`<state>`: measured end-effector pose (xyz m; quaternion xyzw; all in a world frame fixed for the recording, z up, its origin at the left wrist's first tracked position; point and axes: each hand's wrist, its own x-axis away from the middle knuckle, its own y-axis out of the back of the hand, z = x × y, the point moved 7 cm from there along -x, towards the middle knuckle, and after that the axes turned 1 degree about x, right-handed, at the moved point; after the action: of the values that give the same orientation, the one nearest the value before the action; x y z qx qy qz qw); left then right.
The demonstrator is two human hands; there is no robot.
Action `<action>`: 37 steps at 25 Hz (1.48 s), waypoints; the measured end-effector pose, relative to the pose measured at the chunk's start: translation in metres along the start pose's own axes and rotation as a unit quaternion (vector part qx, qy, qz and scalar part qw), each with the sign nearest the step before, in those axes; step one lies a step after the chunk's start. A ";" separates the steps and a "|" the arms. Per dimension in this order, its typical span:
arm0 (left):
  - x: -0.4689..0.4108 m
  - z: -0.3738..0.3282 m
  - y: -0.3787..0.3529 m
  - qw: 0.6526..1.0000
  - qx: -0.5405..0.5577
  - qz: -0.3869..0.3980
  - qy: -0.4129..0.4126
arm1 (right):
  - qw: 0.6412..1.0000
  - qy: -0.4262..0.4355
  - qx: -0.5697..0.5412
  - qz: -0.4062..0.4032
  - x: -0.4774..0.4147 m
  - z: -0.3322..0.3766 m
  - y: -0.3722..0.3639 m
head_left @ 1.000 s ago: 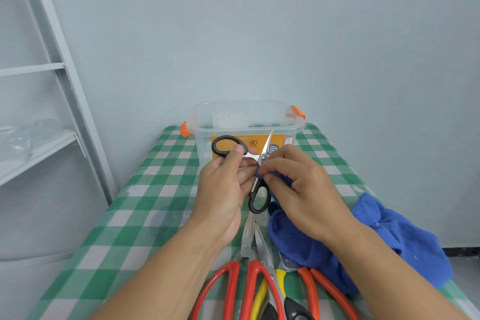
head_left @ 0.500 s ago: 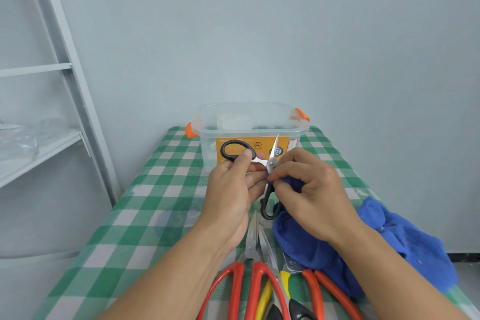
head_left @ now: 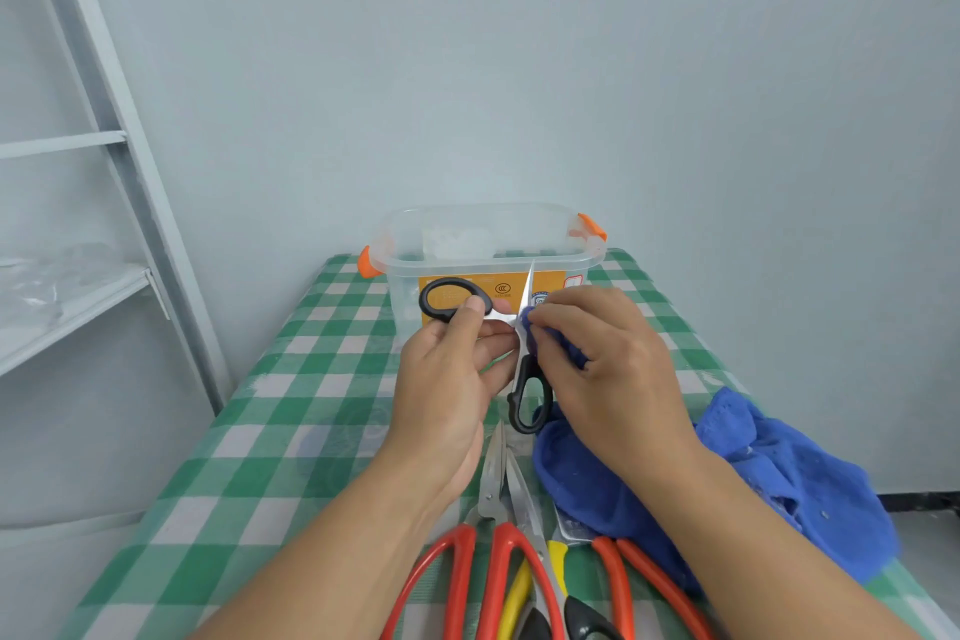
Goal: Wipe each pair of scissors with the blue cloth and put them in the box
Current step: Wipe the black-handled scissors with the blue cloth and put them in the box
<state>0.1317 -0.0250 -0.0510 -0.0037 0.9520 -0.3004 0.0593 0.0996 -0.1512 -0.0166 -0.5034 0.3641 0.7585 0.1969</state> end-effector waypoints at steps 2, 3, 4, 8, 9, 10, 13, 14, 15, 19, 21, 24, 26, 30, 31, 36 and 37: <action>0.000 -0.002 0.000 1.000 0.000 -0.001 -0.007 | 0.999 -0.002 0.031 -0.013 0.000 -0.007 0.004; 0.000 -0.003 -0.001 1.000 0.000 0.002 -0.009 | 0.999 -0.013 0.040 -0.018 0.000 -0.012 0.007; 0.000 -0.003 -0.001 1.000 0.001 0.005 -0.011 | 0.998 -0.025 0.044 -0.022 0.000 -0.017 0.009; 0.001 -0.003 -0.003 1.000 0.002 0.017 -0.012 | 0.999 -0.012 0.035 -0.021 0.000 -0.011 0.008; 0.002 -0.003 -0.003 1.000 -0.001 0.018 -0.011 | 0.999 0.000 0.030 -0.015 0.000 -0.005 0.005; 0.002 -0.003 -0.003 1.000 -0.002 0.019 -0.011 | 1.000 0.010 0.023 -0.012 0.000 0.000 0.003; 0.000 -0.005 -0.002 1.000 0.001 0.017 -0.017 | 0.999 0.007 0.026 -0.020 -0.001 -0.008 0.006; -0.002 -0.006 0.000 1.000 0.004 0.016 -0.020 | 0.999 -0.009 0.032 -0.021 -0.001 -0.017 0.008; -0.003 -0.007 0.001 1.000 0.006 0.015 -0.021 | 0.999 -0.036 0.034 -0.017 -0.001 -0.026 0.010; -0.004 -0.007 0.002 1.000 0.011 0.016 -0.021 | 0.976 -0.218 -0.029 -0.005 0.006 -0.054 0.021; -0.006 -0.007 0.004 1.000 0.009 0.014 -0.024 | 0.968 -0.236 -0.065 -0.048 0.005 -0.050 0.029; -0.009 -0.005 0.006 1.000 -0.007 0.012 -0.025 | 0.975 -0.170 -0.127 -0.072 0.000 -0.024 0.029; -0.009 -0.002 0.005 0.999 -0.029 0.013 -0.021 | 0.981 -0.124 -0.140 -0.044 -0.001 -0.011 0.019; -0.004 0.001 -0.002 0.997 -0.062 0.045 -0.019 | 0.992 -0.063 -0.103 0.030 0.001 -0.007 0.000; -0.003 0.002 -0.003 0.996 -0.067 0.052 -0.019 | 0.993 -0.060 -0.098 0.031 0.002 -0.006 -0.002; -0.002 0.007 -0.003 0.993 -0.109 0.043 -0.023 | 0.984 -0.151 -0.083 -0.032 -0.004 -0.018 0.007; -0.002 0.008 -0.003 0.992 -0.116 0.039 -0.023 | 0.972 -0.205 -0.105 -0.037 -0.004 -0.028 0.010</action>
<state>0.1344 -0.0323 -0.0553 0.0202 0.9783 -0.1848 0.0919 0.1126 -0.1785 -0.0157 -0.3678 0.2155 0.8719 0.2412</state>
